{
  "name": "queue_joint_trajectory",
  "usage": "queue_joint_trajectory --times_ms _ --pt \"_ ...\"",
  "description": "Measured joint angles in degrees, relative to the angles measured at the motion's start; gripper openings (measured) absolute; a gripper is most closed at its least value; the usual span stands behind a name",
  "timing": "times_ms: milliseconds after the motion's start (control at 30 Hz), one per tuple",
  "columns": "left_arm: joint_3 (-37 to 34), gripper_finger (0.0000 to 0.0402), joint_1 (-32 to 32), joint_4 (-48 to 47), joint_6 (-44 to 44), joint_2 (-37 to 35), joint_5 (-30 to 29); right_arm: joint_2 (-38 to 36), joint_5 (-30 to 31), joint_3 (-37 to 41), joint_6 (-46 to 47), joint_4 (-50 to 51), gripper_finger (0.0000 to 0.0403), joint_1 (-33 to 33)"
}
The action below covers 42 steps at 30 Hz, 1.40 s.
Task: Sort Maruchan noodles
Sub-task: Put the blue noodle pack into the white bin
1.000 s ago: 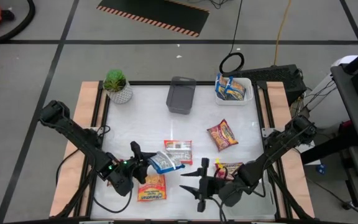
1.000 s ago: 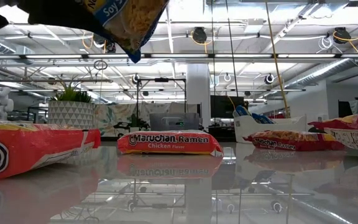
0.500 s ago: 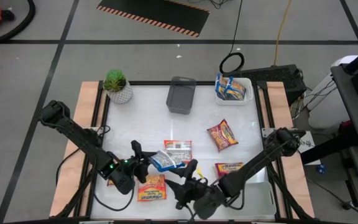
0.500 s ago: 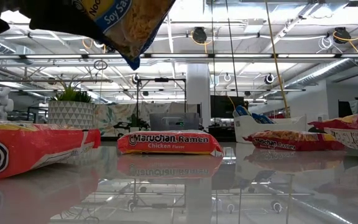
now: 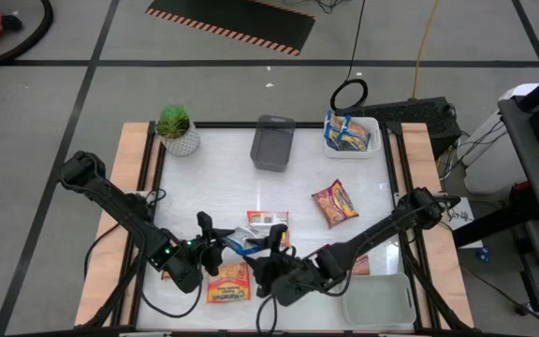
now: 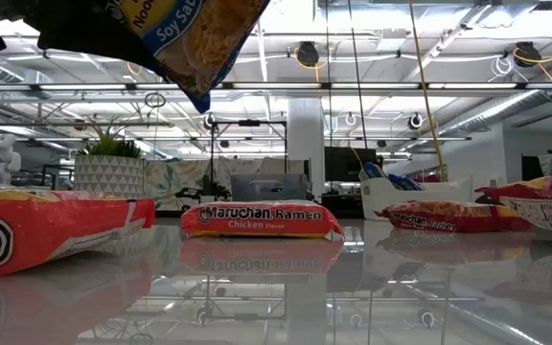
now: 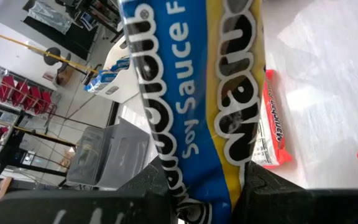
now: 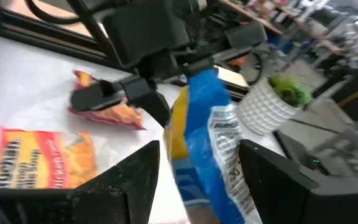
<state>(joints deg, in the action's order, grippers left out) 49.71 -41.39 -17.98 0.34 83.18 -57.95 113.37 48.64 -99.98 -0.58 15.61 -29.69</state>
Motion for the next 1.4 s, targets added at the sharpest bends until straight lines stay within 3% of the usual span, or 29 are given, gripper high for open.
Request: queue_joint_trajectory --times_ms 267,467,733,933,1067,1400 --pt "0.0 0.0081 0.0 -0.64 -0.86 0.02 1.58 -0.18 -6.11 -0.02 3.4 3.54 0.0198 1.89" --pt "0.0 0.0081 0.0 -0.36 -0.68 0.04 1.86 -0.16 -6.67 -0.02 5.87 7.48 0.0173 2.36" --pt "0.0 0.0081 0.0 0.03 -0.86 0.02 2.39 -0.05 -4.03 0.0 7.78 7.8 0.022 1.55" --pt "0.0 0.0081 -0.04 -0.1 -0.83 0.02 2.91 -0.08 -11.66 2.33 14.95 8.99 0.0241 4.27" --pt "0.0 0.0081 -0.04 0.06 -0.57 0.02 2.88 -0.08 -12.9 2.91 15.97 8.92 0.0224 4.86" --pt "0.0 0.0081 -0.04 0.41 -1.53 0.0 2.79 -0.47 -13.07 2.95 12.94 6.49 0.0139 4.39"
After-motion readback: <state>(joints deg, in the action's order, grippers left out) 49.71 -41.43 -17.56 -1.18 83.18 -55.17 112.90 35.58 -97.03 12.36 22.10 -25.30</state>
